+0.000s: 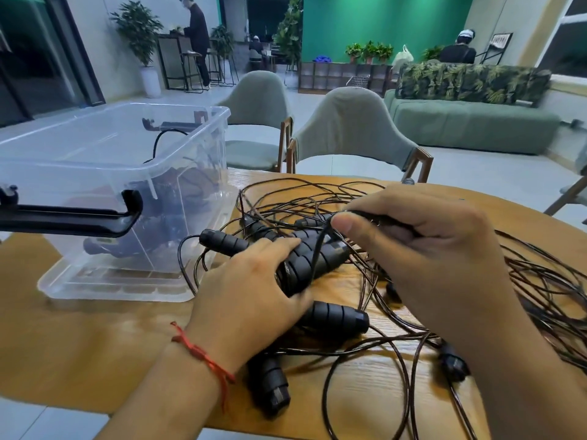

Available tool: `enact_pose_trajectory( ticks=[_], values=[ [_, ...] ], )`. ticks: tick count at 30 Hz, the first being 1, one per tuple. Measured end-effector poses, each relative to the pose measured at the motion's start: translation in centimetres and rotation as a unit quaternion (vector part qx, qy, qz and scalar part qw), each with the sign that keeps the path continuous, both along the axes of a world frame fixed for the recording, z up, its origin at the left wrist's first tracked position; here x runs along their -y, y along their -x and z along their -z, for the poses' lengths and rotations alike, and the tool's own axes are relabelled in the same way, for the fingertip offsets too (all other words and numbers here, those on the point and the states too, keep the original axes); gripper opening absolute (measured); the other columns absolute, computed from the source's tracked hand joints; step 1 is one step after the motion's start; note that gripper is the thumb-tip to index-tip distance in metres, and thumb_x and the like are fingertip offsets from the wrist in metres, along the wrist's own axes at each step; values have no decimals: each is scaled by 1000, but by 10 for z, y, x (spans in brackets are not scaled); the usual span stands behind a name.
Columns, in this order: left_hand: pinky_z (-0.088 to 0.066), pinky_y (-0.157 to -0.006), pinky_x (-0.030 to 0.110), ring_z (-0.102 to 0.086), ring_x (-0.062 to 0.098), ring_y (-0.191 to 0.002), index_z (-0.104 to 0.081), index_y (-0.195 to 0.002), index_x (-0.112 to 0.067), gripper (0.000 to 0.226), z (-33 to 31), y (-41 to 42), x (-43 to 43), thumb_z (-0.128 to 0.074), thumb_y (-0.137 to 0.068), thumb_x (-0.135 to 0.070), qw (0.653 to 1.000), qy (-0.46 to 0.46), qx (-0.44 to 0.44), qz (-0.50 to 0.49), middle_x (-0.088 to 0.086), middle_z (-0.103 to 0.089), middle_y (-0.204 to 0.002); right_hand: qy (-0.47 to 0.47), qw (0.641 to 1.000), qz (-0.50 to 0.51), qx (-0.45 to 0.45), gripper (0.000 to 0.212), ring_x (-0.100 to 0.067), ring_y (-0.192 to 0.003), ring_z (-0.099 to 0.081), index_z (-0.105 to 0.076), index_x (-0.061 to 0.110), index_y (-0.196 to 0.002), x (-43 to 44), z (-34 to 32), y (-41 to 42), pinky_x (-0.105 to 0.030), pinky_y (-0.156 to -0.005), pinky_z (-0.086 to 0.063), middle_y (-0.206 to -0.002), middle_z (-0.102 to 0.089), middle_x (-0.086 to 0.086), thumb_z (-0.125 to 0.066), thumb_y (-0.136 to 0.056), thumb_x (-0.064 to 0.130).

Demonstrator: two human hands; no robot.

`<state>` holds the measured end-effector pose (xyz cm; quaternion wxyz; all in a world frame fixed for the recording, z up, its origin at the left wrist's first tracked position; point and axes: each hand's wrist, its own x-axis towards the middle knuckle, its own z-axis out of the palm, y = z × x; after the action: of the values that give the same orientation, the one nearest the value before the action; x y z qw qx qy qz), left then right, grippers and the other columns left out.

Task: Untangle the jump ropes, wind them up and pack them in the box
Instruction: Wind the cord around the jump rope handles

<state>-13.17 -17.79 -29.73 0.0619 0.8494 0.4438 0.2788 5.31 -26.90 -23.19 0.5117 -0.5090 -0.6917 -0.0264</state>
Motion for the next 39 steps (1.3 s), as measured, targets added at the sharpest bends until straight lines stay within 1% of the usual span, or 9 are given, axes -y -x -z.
enact_pose_trajectory(
  ticks=[13, 17, 20, 23, 25, 27, 31, 35, 39],
  values=[
    [-55, -78, 29, -64, 5, -94, -60, -131, -33, 52, -21, 9, 10, -73, -84, -49, 958, 52, -11, 280, -21, -61, -106, 129, 967, 41, -215, 13, -10, -74, -67, -85, 29, -84, -15, 15, -25, -27, -69, -52, -76, -76, 2, -85, -85, 42],
    [-56, -86, 35, -70, 26, -107, -55, -130, -23, 92, 8, 8, 0, -86, -58, -71, 944, 106, -30, 312, -1, -70, -116, 237, 927, 21, -289, 26, -13, -74, -70, -84, 23, -83, -21, 27, -34, -29, -67, -55, -77, -77, 1, -84, -80, 48],
    [-58, -92, 38, -69, 8, -107, -36, -148, -53, 92, 8, -2, 5, -89, -73, -40, 954, 79, 113, 268, -22, -67, -118, 308, 881, -14, -359, 35, -22, -72, -69, -82, 16, -85, -25, 32, -39, -42, -74, -50, -75, -72, -3, -86, -73, 49],
    [-52, -105, 37, -63, 12, -127, -42, -156, -32, 81, -7, 4, 10, -81, -88, -12, 920, 53, 165, 352, -17, -61, -140, 312, 883, -20, -349, 28, -13, -73, -74, -84, 29, -77, -28, 36, -34, -37, -72, -53, -77, -77, 5, -82, -59, 50],
    [-48, -109, 34, -60, 18, -133, -50, -152, -18, 66, -14, 5, 15, -75, -91, -10, 901, 93, 196, 375, -9, -60, -145, 320, 901, -23, -293, 8, -8, -80, -74, -82, 30, -68, -31, 40, -29, -28, -69, -55, -74, -76, 8, -84, -75, 30],
    [-49, -96, 21, -67, 12, -114, -54, -146, -24, 56, -10, 3, 15, -72, -93, -16, 892, 132, 241, 359, -14, -67, -127, 341, 920, 30, -192, 38, -12, -88, -72, -70, 26, -65, -35, 45, -27, -18, -68, -50, -71, -70, 5, -72, -96, 3],
    [-53, -64, 28, -70, 21, -75, -58, -123, -31, 35, -5, 3, 18, -66, -92, -45, 892, 163, 332, 258, 3, -71, -94, 297, 919, 12, -259, 14, -1, -82, -74, -83, 17, -81, -38, 49, -23, -20, -70, -51, -83, -81, 3, -79, -91, 9],
    [-45, -49, 37, -65, 39, -67, -58, -114, -14, 41, -2, -4, 8, -54, -97, -52, 792, 317, 475, 214, 22, -72, -92, 295, 932, 27, -210, 20, -2, -85, -73, -84, 31, -81, -40, 59, -17, -34, -84, -50, -84, -80, 9, -73, -95, 38],
    [-44, -47, 30, -59, 34, -62, -58, -121, 2, 59, -5, -1, -9, -47, -100, -52, 707, 408, 547, 186, 34, -69, -104, 272, 953, 72, -110, 28, 1, -69, -61, -80, 37, -82, -37, 63, -13, -29, -69, -42, -71, -69, 20, -66, -98, 55]
  ],
)
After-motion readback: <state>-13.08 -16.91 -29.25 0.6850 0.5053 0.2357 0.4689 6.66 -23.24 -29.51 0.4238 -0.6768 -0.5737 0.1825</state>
